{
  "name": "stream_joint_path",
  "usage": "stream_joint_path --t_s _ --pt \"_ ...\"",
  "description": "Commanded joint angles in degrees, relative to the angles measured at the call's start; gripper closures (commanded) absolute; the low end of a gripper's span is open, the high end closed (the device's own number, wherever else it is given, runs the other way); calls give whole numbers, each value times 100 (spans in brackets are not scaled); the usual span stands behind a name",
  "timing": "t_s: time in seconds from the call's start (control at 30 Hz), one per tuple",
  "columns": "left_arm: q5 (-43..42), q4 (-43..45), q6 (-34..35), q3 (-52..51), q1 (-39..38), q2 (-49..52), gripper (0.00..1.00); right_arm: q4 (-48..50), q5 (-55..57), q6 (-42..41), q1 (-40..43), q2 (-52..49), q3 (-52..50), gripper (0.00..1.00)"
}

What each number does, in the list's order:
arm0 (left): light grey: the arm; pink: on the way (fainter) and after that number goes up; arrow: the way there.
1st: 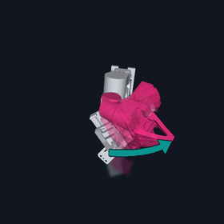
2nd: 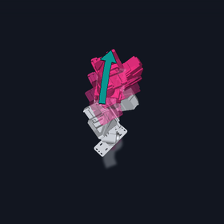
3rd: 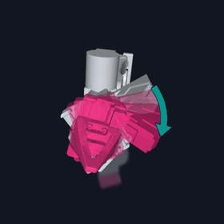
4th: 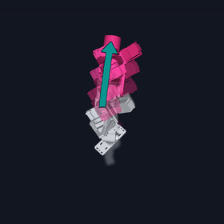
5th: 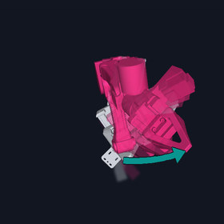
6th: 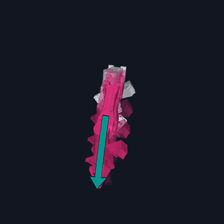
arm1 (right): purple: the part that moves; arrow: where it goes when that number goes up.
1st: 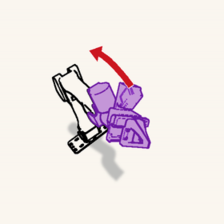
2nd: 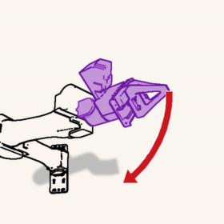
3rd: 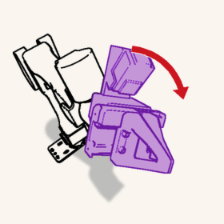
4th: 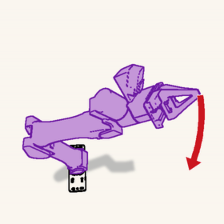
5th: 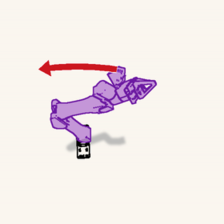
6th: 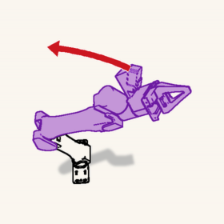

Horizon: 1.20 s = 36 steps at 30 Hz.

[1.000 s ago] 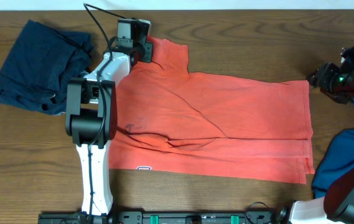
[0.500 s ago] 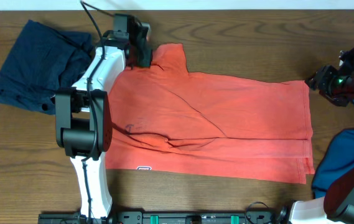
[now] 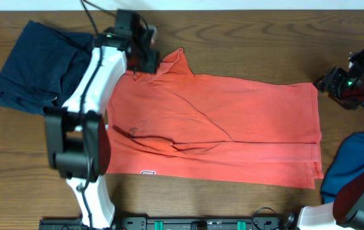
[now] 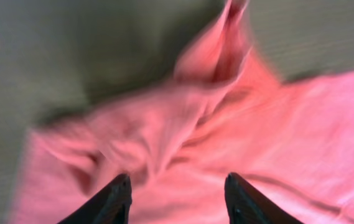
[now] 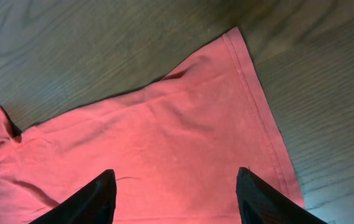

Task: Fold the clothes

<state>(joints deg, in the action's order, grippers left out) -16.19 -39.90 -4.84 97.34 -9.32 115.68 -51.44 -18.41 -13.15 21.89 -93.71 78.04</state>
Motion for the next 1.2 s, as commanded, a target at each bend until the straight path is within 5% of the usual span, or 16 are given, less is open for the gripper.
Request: stream_joint_path --t_s 0.0,0.43,1.17 --pt "188 181 -24 39 13 -125 46 -2 -2 55 -55 -17 -15 40" --pt "944 382 -22 39 66 837 42 -26 -2 57 -55 -17 -15 39" --pt "918 785 -26 13 131 1270 48 -22 0 57 -52 -17 -15 37"
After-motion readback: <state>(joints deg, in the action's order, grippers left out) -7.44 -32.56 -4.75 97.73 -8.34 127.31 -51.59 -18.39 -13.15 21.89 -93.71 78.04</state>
